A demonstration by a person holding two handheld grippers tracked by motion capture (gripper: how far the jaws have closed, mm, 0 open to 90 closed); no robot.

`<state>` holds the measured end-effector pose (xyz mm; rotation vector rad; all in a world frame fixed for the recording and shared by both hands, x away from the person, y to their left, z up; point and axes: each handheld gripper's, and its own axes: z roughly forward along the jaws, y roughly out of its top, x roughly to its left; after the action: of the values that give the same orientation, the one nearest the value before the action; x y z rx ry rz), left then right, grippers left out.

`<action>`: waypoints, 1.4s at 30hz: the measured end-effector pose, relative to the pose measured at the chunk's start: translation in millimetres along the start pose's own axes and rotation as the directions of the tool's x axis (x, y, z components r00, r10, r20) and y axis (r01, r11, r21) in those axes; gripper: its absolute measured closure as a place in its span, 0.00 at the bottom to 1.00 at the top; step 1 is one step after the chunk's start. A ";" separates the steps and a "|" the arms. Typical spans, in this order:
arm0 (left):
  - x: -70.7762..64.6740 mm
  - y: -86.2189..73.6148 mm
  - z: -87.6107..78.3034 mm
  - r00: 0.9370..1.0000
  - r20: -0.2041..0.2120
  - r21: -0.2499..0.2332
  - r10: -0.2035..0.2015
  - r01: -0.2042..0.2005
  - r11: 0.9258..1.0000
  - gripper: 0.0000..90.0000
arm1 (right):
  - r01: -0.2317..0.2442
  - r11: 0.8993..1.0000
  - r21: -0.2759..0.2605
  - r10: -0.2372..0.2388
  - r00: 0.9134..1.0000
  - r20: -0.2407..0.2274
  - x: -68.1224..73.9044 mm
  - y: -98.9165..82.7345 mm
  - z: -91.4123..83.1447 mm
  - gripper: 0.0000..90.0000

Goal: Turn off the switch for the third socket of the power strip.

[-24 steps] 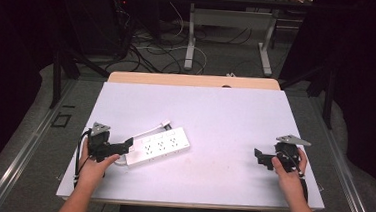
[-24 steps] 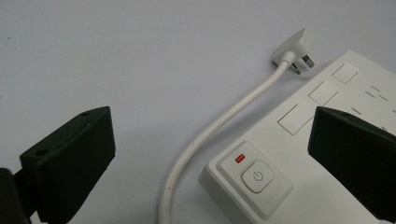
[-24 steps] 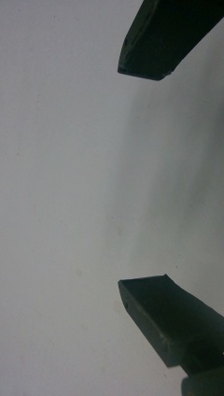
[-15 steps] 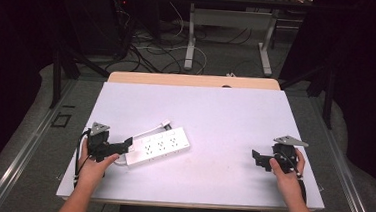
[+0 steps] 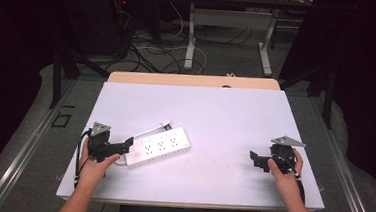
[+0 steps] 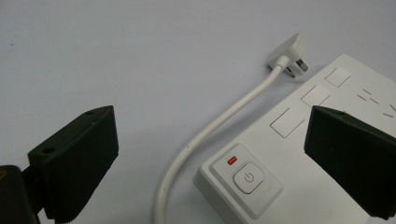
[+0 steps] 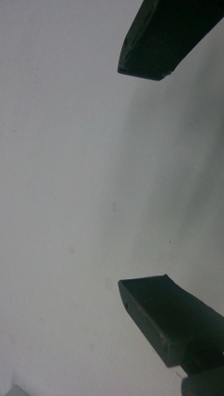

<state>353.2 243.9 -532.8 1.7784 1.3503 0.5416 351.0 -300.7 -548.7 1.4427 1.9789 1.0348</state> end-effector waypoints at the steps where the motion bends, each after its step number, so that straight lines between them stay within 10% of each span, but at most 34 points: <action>1: -1.2 0.4 -0.5 1.000 0.002 0.002 0.011 -0.011 1.000 0.04 | 0.001 1.000 0.001 -0.001 1.000 -0.002 0.3 0.0 0.1 0.00; 42: -32.9 3.6 0.3 0.987 0.057 0.003 0.148 -0.148 0.989 0.26 | 0.017 1.000 0.005 -0.017 1.000 -0.021 5.3 -0.5 0.5 0.00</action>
<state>344.6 212.8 -525.6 1.8961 1.1890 0.5619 349.3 -295.6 -549.1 1.4205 2.0069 1.0426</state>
